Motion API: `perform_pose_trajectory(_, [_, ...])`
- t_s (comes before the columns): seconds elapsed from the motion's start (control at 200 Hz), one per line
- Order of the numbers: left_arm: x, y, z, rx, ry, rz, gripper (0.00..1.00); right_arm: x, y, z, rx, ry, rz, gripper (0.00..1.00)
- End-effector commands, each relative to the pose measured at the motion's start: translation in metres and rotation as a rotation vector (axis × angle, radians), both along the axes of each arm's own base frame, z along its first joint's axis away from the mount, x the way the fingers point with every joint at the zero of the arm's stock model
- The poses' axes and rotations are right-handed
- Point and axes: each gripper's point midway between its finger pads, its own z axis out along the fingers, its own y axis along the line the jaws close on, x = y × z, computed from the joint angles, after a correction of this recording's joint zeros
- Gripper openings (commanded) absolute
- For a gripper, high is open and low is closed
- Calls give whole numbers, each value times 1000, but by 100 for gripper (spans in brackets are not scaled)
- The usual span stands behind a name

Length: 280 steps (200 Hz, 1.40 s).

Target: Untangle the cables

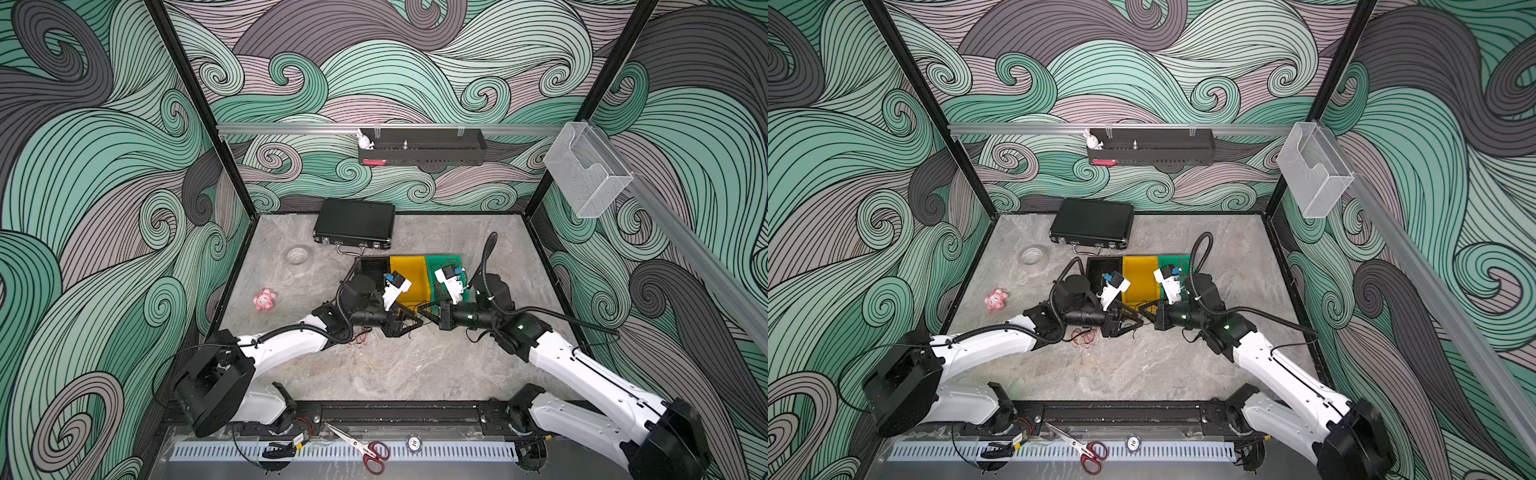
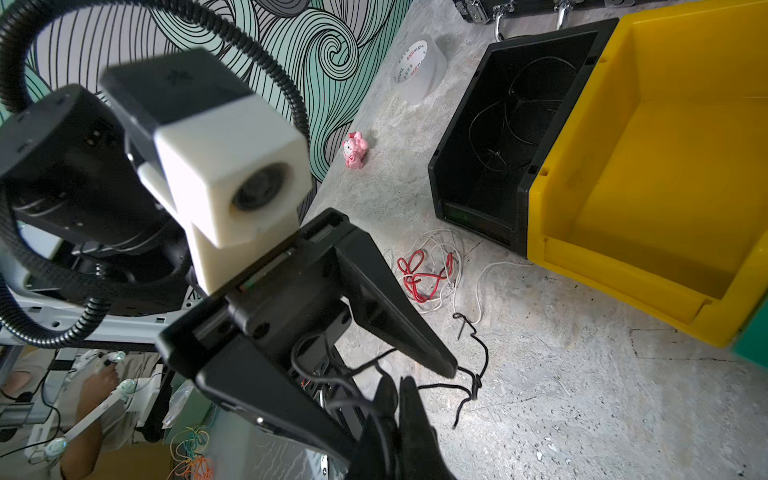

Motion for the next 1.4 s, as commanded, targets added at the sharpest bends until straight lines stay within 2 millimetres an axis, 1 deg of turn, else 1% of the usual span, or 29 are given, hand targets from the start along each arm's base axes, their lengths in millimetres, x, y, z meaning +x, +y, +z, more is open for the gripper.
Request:
perform_pose_trajectory(0.0, [2,-9,22,-49,-43,-29,40,5,6,23,48,-42,10,7])
perform_pose_trajectory(0.07, [2,-10,20,-44,-29,-32,30,6,6,23,49,-41,10,7])
perform_pose_trajectory(0.125, [3,-11,21,-43,-26,-33,17,7,6,22,48,-39,9,7])
perform_pose_trajectory(0.155, [3,-11,20,-42,-22,-31,13,7,7,23,49,-40,8,7])
perform_pose_trajectory(0.175, [3,-12,21,-43,-23,-32,9,7,6,23,49,-40,7,7])
perform_pose_trajectory(0.215, [4,-11,21,-42,-23,-29,6,7,7,23,49,-39,8,8])
perform_pose_trajectory(0.24, [4,-11,21,-41,-23,-27,2,8,6,23,46,-40,4,9])
perform_pose_trajectory(0.27, [5,-11,21,-36,-23,-21,0,8,5,23,42,-42,2,11])
perform_pose_trajectory(0.305, [6,-10,21,-29,-27,-12,0,8,5,23,36,-49,1,15])
perform_pose_trajectory(0.345, [9,-8,20,-16,-29,9,0,8,3,23,24,-54,-4,24])
perform_pose_trajectory(0.365, [11,-7,18,-6,-29,21,0,7,1,23,18,-58,-7,30])
perform_pose_trajectory(0.41, [16,-2,16,19,-31,62,0,8,-2,24,1,-74,-21,38])
perform_pose_trajectory(0.435, [19,0,14,35,-34,82,0,9,-5,25,-7,-84,-31,41])
perform_pose_trajectory(0.495, [28,8,12,64,-33,134,0,10,-11,28,-32,-106,-50,42])
perform_pose_trajectory(0.52, [31,11,12,72,-31,150,0,10,-13,29,-44,-115,-58,45])
perform_pose_trajectory(0.66, [49,28,17,101,-28,240,0,12,-27,34,-92,-152,-100,45])
perform_pose_trajectory(0.746, [63,42,21,142,-47,319,0,11,-33,33,-110,-161,-116,46])
perform_pose_trajectory(0.921, [105,81,30,268,-91,545,0,11,-40,23,-126,-147,-137,46])
perform_pose_trajectory(1.096, [144,106,43,345,-162,698,0,11,-40,17,-124,-135,-140,45])
perform_pose_trajectory(1.201, [166,110,41,374,-196,751,0,11,-42,14,-124,-128,-144,46])
perform_pose_trajectory(1.226, [170,110,44,366,-213,755,0,10,-42,13,-125,-127,-144,46])
perform_pose_trajectory(1.236, [173,108,37,379,-208,751,0,10,-42,13,-125,-127,-144,46])
perform_pose_trajectory(1.246, [175,107,34,382,-210,749,0,10,-42,12,-126,-126,-145,45])
perform_pose_trajectory(1.396, [198,97,18,346,-257,748,0,9,-45,7,-133,-117,-150,45])
